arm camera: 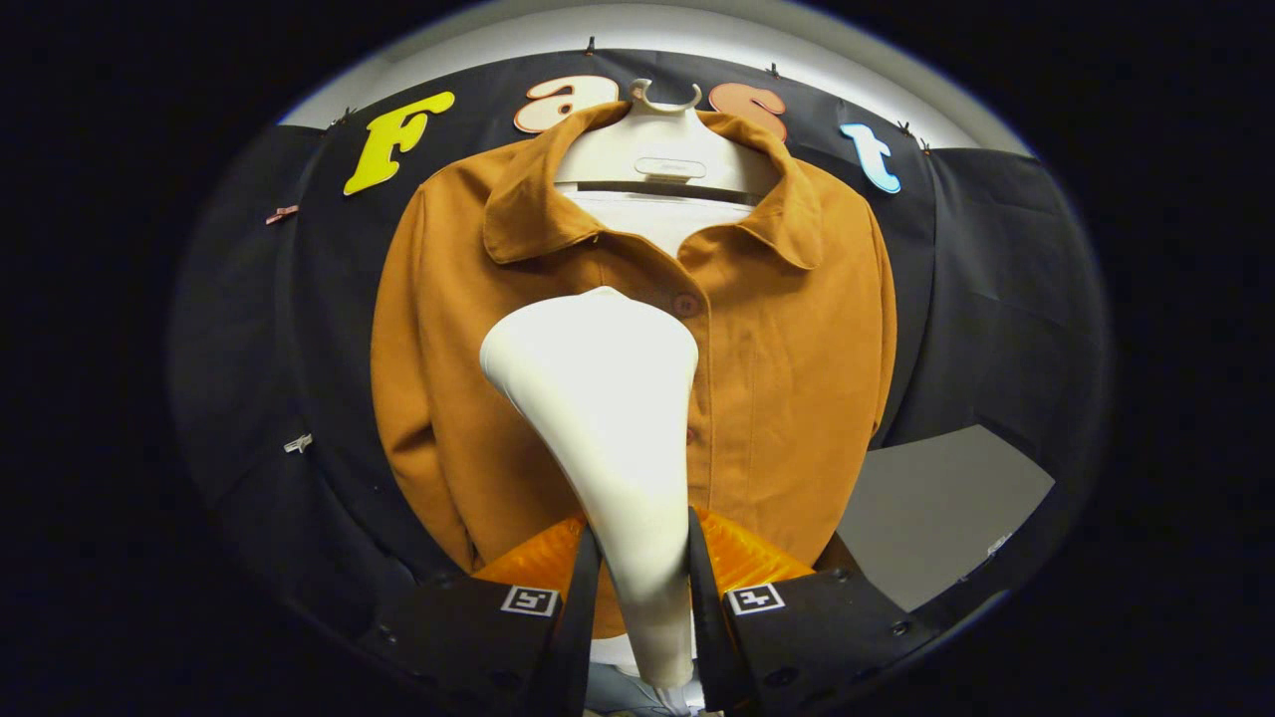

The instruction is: Iron the clothes twice with a garment steamer, once on the left side and once on the right side.

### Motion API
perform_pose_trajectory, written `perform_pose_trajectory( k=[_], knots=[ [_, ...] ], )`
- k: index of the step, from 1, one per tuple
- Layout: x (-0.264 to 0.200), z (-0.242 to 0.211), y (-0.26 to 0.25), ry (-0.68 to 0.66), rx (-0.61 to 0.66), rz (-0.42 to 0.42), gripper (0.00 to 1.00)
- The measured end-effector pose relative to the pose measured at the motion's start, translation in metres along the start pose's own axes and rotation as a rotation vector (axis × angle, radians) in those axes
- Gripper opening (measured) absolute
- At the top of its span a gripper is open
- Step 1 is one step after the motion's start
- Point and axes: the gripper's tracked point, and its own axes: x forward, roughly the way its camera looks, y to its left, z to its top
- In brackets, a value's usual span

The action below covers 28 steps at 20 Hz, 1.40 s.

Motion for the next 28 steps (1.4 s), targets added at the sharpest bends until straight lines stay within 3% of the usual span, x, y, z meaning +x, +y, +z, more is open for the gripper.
perform_pose_trajectory(
  k=[13, 28],
  knots=[
    [0.056, -0.054, 0.03, 0.161, -0.047, 0.015, 0.47],
    [0.07, -0.137, 0.031, 0.35, -0.062, 0.037, 0.47]
  ],
)
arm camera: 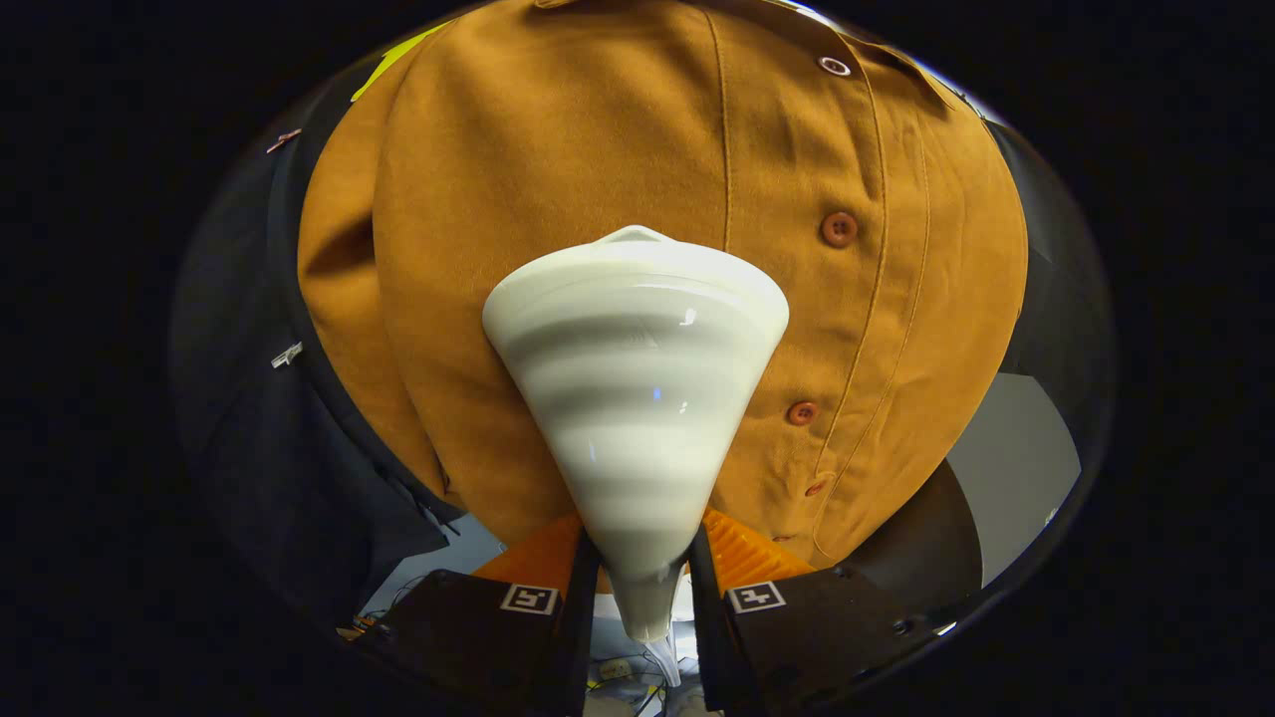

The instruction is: Iron the clothes twice with a garment steamer, once on the left side and once on the right side.

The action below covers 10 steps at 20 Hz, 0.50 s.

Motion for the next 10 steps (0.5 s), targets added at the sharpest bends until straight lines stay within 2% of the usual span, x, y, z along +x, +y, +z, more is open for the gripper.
perform_pose_trajectory(
  k=[10],
  knots=[
    [0.021, -0.077, -0.001, 0.187, 0.031, 0.012, 0.47]
  ],
)
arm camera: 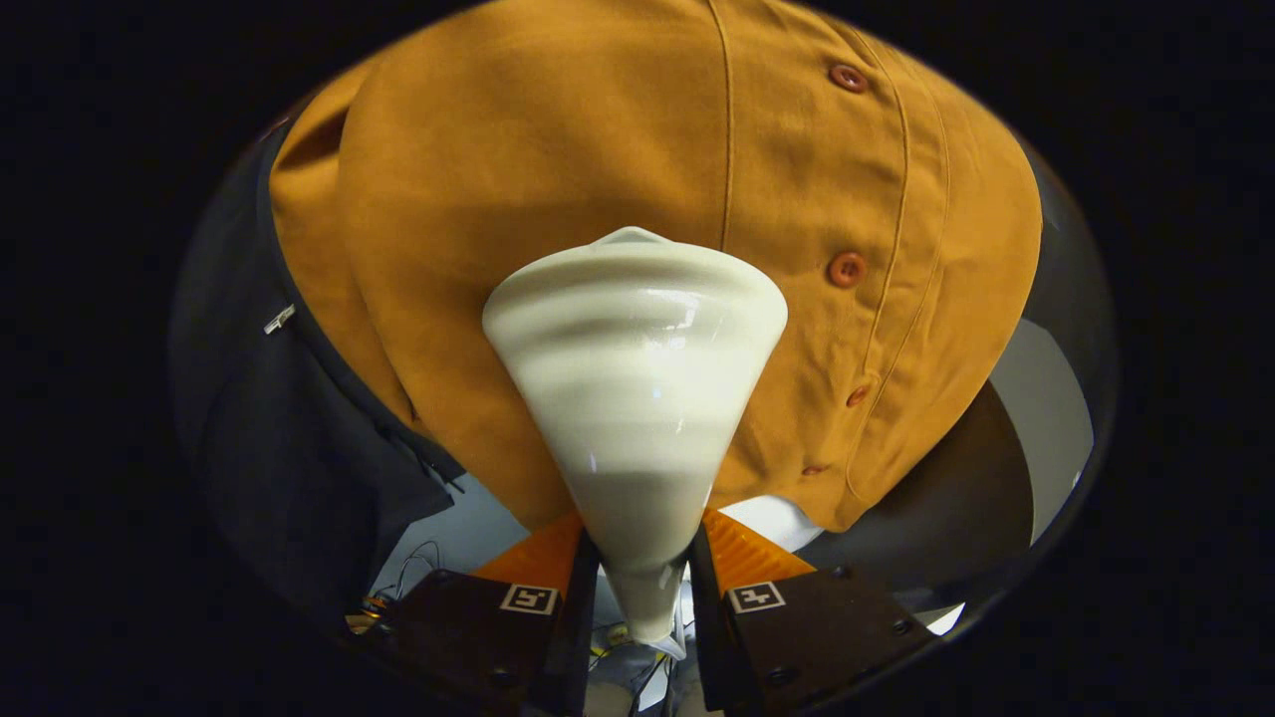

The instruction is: Iron the clothes twice with a garment steamer, once on the left side and once on the right side.

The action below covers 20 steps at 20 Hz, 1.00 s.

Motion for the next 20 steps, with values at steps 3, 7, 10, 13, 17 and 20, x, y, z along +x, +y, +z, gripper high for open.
perform_pose_trajectory(
  k=[3, 7, 10, 13, 17, 20],
  knots=[
    [0.008, -0.023, 0.003, 0.059, -0.008, 0.01, 0.47],
    [0.007, -0.047, 0.0, 0.113, -0.015, 0.003, 0.47],
    [-0.018, -0.033, -0.003, 0.048, -0.011, 0.005, 0.47],
    [-0.05, 0.003, -0.013, -0.078, 0.008, -0.005, 0.47],
    [-0.109, 0.054, -0.021, -0.272, 0.042, -0.037, 0.47],
    [-0.154, 0.067, -0.02, -0.431, 0.058, -0.062, 0.47]
  ],
)
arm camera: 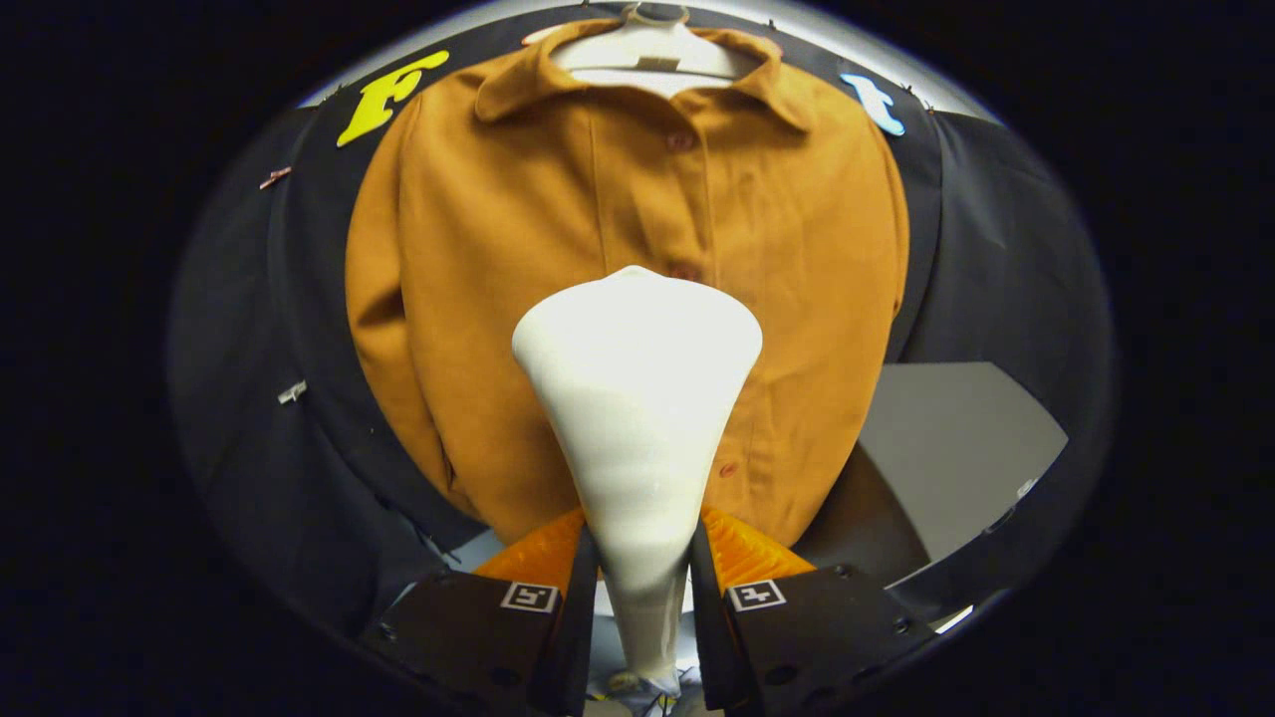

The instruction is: Iron the clothes twice with a garment steamer, once on the left side and once on the right side.

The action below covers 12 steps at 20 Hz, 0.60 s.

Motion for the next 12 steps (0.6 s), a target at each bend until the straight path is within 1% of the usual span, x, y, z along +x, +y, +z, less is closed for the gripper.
perform_pose_trajectory(
  k=[2, 5, 9, 12],
  knots=[
    [-0.029, 0.019, -0.003, -0.104, 0.003, -0.017, 0.47],
    [-0.053, 0.033, 0.0, -0.234, 0.009, -0.031, 0.47],
    [-0.079, 0.037, -0.005, -0.346, 0.027, -0.015, 0.47],
    [-0.099, 0.043, -0.009, -0.451, 0.063, 0.009, 0.47]
  ],
)
